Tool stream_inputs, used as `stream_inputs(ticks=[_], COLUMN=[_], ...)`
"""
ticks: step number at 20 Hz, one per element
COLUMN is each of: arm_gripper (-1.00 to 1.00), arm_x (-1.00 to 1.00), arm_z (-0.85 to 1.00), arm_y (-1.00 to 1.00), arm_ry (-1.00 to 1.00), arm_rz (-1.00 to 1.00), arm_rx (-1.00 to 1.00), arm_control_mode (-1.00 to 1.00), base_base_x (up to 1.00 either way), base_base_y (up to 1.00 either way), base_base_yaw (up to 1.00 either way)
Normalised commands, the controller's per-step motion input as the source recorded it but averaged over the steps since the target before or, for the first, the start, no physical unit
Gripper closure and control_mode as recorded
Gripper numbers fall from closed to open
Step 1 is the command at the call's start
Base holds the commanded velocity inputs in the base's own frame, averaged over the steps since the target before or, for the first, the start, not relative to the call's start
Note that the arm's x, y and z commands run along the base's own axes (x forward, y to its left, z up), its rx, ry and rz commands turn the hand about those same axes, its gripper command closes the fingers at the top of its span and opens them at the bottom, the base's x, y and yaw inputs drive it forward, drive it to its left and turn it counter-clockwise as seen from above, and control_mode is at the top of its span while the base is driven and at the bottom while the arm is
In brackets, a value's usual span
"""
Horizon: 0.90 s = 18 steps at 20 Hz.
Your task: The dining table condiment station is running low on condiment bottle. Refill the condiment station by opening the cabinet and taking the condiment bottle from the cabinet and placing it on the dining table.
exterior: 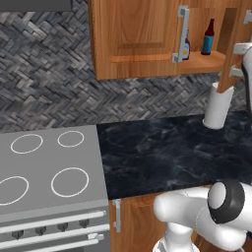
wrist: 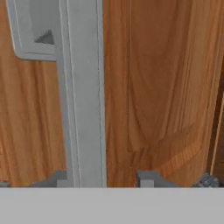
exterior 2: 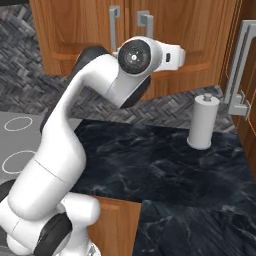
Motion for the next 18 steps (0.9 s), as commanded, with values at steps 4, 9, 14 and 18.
stream_inputs(ticks=[4, 9, 14, 18], arm_gripper=[-1.0, -1.0, -1.0, -1.0], arm_x=[-0.61, -0.89, -0.49, -0.13], arm_z=[0.0, 0.06, 0.36, 0.31], arm_y=[0.0, 0.0, 0.39, 0.99], arm_ry=[0.01, 0.03, 0.07, 0.02], arm_rz=[-0.14, -0.11, -0.01, 0.01], arm_rx=[-0.07, -0.11, -0.23, -0.32], arm_control_mode=[-1.0, -1.0, -1.0, -1.0], base_base_x=[0.0, 0.0, 0.0, 0.0], base_base_y=[0.0, 0.0, 0.0, 0.0], base_base_yaw=[0.0, 0.0, 0.0, 0.0])
